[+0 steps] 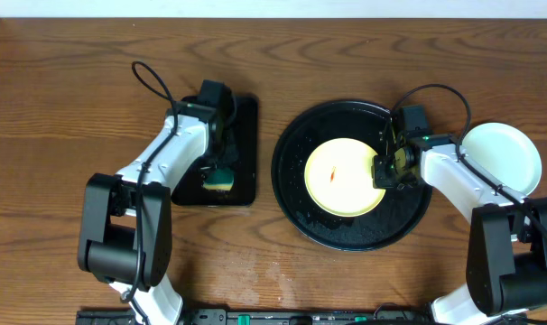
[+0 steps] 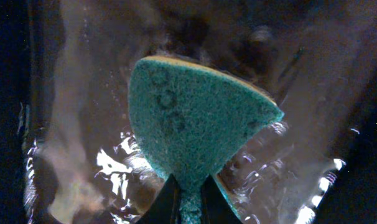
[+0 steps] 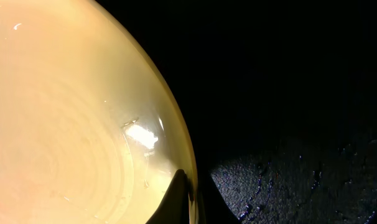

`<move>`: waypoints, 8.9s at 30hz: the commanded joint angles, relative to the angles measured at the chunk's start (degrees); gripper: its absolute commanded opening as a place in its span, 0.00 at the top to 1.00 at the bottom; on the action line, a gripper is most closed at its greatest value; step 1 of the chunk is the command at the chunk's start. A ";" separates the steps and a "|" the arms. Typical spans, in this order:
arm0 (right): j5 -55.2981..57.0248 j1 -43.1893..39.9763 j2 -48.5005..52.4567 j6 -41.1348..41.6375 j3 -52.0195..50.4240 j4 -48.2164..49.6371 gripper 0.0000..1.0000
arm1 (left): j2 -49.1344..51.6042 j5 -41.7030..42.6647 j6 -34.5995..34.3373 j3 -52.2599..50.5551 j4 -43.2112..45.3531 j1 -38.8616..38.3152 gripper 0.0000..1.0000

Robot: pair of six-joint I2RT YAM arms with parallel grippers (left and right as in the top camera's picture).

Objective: Clean dirty plates on tray and stack at the side
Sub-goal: 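Grasp the sponge with the left gripper and carry it to the yellow plate, then scrub the yellow plate with the sponge in the left gripper, then return the sponge to the black tray with the left gripper, then lift the yellow plate off the round tray with the right gripper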

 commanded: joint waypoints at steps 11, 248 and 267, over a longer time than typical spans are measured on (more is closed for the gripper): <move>-2.25 0.13 1.53 -2.67 -1.14 0.85 0.99 | -6.16 14.12 -2.01 12.26 -0.90 -12.22 0.93; 69.83 46.25 -29.55 -21.99 2.78 2.56 0.99 | -28.89 5.75 -2.45 8.66 -6.38 1.75 0.16; 71.45 45.68 -29.24 -20.33 2.75 4.94 0.99 | -28.89 5.75 -2.45 8.68 -6.38 1.75 0.16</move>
